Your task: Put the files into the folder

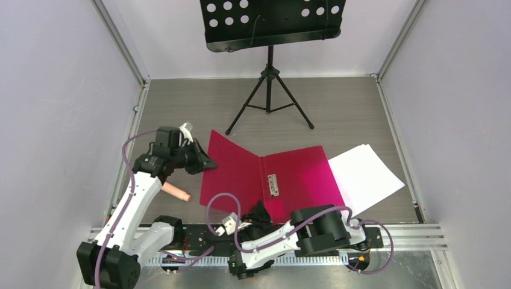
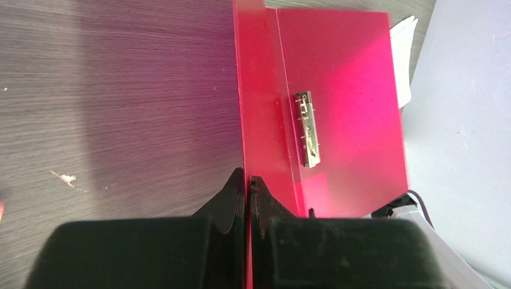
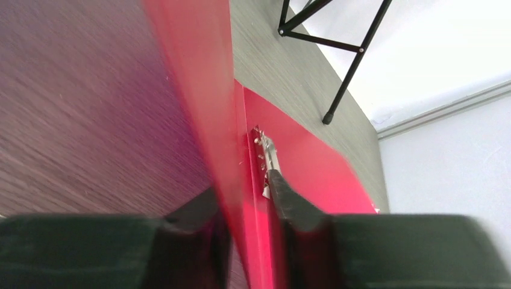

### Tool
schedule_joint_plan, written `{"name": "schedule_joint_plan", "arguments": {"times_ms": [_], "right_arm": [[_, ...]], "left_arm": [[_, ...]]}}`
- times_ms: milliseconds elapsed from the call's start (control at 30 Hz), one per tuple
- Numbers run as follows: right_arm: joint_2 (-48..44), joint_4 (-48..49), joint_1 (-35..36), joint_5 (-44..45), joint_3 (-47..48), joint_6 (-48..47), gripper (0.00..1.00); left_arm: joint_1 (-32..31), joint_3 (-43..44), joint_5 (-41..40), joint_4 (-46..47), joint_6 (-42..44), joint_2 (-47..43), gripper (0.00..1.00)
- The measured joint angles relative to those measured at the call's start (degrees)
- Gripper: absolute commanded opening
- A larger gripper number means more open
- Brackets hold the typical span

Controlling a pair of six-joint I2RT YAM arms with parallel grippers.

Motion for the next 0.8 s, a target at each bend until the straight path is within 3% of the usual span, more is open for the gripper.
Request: {"name": "schedule_joint_plan", "arguments": {"times_ms": [67, 100, 233, 333, 533, 800], "right_arm": [[-0.1, -0.2, 0.0, 0.5, 0.0, 0.6, 0.9], [-0.3, -0.2, 0.1, 0.8, -0.1, 1.2, 0.97], [-3.7, -0.2, 0.7, 0.8, -2.9, 1.8, 0.96], [-9.7, 3.8, 1.9, -1.6, -6.2, -3.4, 0.96], [-33.6, 35.6, 2.8, -16.9, -24.7, -28.9, 0.95], [-55.3, 56.0, -8.2, -38.5, -31.6, -44.8, 0.95]], "left_arm": [[-0.7, 0.0, -0.3, 1.0, 0.0, 1.2, 0.0], [-1.1, 0.0, -0.9, 1.3, 0.0, 2.0, 0.0], [-2.8, 0.4, -4.3, 1.6, 0.2, 4.6, 0.0], [-3.7, 1.0, -6.1, 1.7, 0.6, 6.3, 0.0], [-3.9, 1.5, -11.0, 2.7, 3.4, 9.0, 0.0], [-3.8, 2.1, -16.8, 4.1, 6.8, 13.2, 0.0]]}}
